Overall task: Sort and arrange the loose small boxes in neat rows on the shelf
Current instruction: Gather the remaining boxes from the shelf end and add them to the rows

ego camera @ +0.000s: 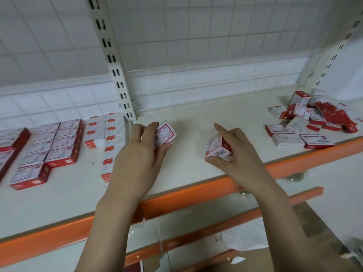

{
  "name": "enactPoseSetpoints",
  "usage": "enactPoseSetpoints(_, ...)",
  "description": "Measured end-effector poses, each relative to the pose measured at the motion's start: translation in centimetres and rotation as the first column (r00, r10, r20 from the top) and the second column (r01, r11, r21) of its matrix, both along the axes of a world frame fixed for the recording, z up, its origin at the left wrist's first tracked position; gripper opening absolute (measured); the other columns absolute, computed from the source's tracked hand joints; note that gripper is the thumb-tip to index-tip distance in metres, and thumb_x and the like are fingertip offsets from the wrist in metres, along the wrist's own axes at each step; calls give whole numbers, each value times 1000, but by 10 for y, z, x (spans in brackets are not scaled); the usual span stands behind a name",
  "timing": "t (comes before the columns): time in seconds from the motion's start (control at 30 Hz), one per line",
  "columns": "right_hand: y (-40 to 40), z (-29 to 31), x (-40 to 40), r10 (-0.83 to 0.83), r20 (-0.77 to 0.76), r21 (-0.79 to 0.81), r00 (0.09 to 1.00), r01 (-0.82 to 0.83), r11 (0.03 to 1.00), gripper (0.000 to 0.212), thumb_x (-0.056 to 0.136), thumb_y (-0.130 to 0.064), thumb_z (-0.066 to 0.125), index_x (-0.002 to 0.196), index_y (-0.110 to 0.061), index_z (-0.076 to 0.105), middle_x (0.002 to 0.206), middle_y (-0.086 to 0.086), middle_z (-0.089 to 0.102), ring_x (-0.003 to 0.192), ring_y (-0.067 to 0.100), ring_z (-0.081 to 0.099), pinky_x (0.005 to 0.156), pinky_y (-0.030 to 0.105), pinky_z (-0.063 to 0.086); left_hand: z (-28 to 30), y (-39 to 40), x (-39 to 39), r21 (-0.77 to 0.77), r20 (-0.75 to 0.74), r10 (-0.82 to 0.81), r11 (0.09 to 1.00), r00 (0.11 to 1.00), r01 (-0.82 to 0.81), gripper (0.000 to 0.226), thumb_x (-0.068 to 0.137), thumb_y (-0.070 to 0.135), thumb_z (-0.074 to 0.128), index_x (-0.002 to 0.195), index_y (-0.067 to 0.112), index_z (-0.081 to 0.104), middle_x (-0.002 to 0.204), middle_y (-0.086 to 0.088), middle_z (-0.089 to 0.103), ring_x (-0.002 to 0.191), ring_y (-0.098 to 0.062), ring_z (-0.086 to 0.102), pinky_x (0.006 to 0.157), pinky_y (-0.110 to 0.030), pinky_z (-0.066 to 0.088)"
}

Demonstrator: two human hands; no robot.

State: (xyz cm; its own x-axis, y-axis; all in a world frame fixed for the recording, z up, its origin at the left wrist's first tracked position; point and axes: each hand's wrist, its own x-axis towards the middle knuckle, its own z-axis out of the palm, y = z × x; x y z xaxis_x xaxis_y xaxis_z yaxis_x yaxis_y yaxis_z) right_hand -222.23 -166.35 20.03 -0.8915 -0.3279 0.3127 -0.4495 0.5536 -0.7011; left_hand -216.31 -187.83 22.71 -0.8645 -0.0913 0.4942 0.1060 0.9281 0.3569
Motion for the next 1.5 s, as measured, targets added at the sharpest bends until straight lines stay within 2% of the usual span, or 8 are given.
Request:
enactPoseSetpoints(0.17, -56, 2, 43, 55, 74, -28, 996, -53, 998, 84, 81, -23, 69, 145, -39, 16, 108, -14, 44, 94, -8, 47, 78, -3, 33, -1, -59, 37, -20, 20, 0, 1000, 1000, 0, 46, 90, 34, 53, 129, 10, 47, 109, -13, 49, 78, -40, 58, 54, -34, 41)
enactPoseSetpoints(0.33, -93, 2, 74, 14, 34, -41, 999, -13, 999, 57, 75, -19, 75, 119, -30, 40, 98, -16, 57, 85, -18, 48, 68, 0, 36, -3, -97, 64, -23, 36, -24, 999, 999, 25, 47, 89, 31, 55, 130, 10, 47, 113, -13, 49, 83, -38, 58, 56, -38, 46)
enactPoseSetpoints(0.53, -109, 4, 89, 32, -20, 21, 999, -31, 999, 73, 82, -20, 68, 141, -38, 31, 92, -11, 46, 90, 7, 41, 81, 3, 30, -4, -116, 84, -3, 35, -22, 1000, 999, 23, 49, 90, 31, 55, 133, 11, 44, 120, -11, 47, 87, -35, 59, 62, -35, 46)
enactPoseSetpoints(0.73, -109, 13, 89, 45, -18, -7, 999, -45, 999, 76, 80, -16, 68, 139, -45, 31, 98, -7, 45, 91, 0, 46, 77, 6, 36, -2, -119, 86, -1, 19, -10, 1000, 1000, 10, 48, 90, 30, 56, 132, 11, 45, 121, -11, 48, 87, -33, 60, 61, -30, 42)
enactPoseSetpoints(0.93, -106, 14, 84, 17, 47, -45, 999, -14, 999, 52, 75, -15, 73, 120, -26, 49, 103, -16, 56, 90, -7, 50, 71, 3, 38, -2, -114, 84, -19, 27, 5, 1000, 1000, -4, 47, 89, 28, 57, 130, 9, 47, 117, -13, 50, 83, -35, 60, 59, -30, 41)
enactPoseSetpoints(1.2, -100, 9, 75, 128, 131, -135, 983, -111, 985, 44, 81, -27, 69, 117, -31, 44, 100, -17, 60, 81, 3, 58, 67, 10, 44, -5, -101, 86, -23, 49, 65, 998, 997, -64, 48, 88, 29, 57, 130, 8, 48, 112, -13, 49, 80, -36, 58, 57, -31, 40)
enactPoseSetpoints(1.37, -106, 2, 65, 172, 24, -88, 985, -169, 982, 26, 84, -28, 64, 110, -27, 56, 107, -6, 52, 90, 2, 56, 72, 14, 48, -6, -98, 87, -24, 64, 97, 995, 993, -95, 48, 89, 31, 56, 130, 9, 47, 113, -13, 49, 84, -36, 58, 61, -39, 48)
enactPoseSetpoints(1.5, -110, 0, 59, 218, 52, -114, 975, -211, 971, 23, 89, -38, 55, 112, -43, 54, 105, -3, 58, 87, 8, 59, 77, 20, 49, -6, -97, 86, -25, 62, 121, 993, 991, -119, 49, 89, 33, 54, 131, 10, 46, 115, -11, 48, 86, -37, 58, 61, -40, 48)
